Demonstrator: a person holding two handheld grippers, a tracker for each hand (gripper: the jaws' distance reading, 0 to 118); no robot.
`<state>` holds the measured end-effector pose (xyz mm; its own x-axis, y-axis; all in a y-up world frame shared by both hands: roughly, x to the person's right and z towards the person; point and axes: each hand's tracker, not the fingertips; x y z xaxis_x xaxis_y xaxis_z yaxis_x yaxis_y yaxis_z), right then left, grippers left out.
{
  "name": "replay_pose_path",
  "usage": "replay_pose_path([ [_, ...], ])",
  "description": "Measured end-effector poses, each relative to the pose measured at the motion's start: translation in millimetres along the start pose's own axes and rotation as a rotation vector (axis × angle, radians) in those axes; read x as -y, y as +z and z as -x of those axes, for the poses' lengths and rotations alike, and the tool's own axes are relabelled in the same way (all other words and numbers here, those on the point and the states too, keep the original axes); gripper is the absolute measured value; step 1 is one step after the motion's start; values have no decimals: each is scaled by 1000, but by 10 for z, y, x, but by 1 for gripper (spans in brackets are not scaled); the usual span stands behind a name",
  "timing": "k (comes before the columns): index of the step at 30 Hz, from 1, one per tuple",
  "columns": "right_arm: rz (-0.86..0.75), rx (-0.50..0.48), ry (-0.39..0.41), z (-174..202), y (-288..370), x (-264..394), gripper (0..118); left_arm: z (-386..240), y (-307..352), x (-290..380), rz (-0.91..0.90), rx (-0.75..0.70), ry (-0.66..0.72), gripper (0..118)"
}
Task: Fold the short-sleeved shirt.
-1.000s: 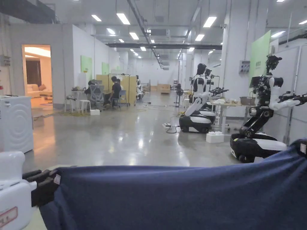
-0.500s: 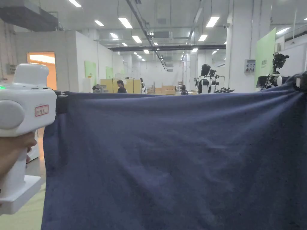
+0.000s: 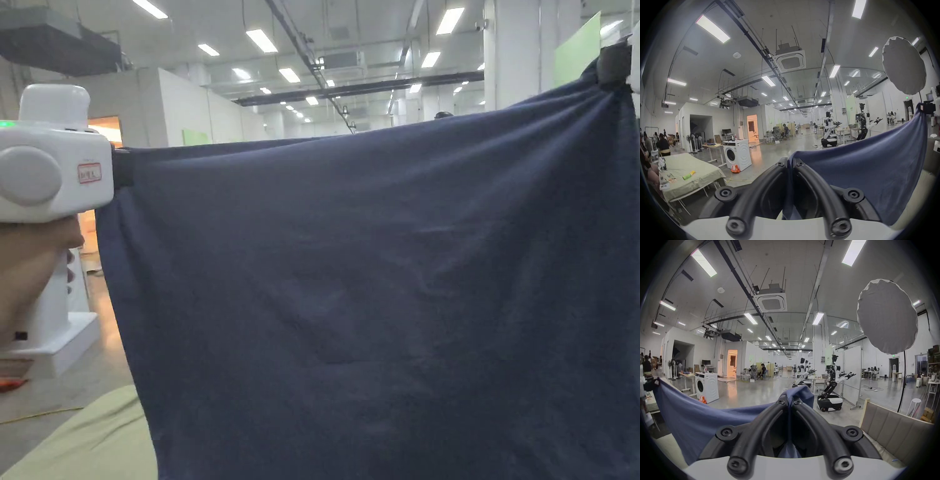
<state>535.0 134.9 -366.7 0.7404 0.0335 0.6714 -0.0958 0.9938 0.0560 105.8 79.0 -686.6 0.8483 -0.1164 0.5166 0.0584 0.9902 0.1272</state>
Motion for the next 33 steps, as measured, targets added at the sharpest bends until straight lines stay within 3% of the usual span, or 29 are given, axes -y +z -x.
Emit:
replay_pose_path([
  [5, 0, 28, -35, -127, -336, 215, 5, -198, -396, 211, -13, 17, 32, 5],
  [10, -6, 24, 25, -224, -478, 696, 5, -380, -618, 543, 17, 34, 19, 5],
  [17, 102, -26, 91, -370, -284, 1389, 5, -514, -482, 1216, 109, 81, -32, 5],
  [21, 166, -66, 49, -441, 151, 1806, 5, -511, -131, 1612, 187, 108, -12, 5],
  [23, 245, -80, 61, -452, 467, 2002, 5, -477, 225, 1807, 209, 130, 53, 5],
  [27, 332, -128, 133, -474, 1233, 2325, 5, -442, 922, 2168, 290, 170, -10, 5],
  [33, 417, -185, 30, -555, 2644, 2824, 5, -258, 2252, 2838, 339, 205, 5, 5],
])
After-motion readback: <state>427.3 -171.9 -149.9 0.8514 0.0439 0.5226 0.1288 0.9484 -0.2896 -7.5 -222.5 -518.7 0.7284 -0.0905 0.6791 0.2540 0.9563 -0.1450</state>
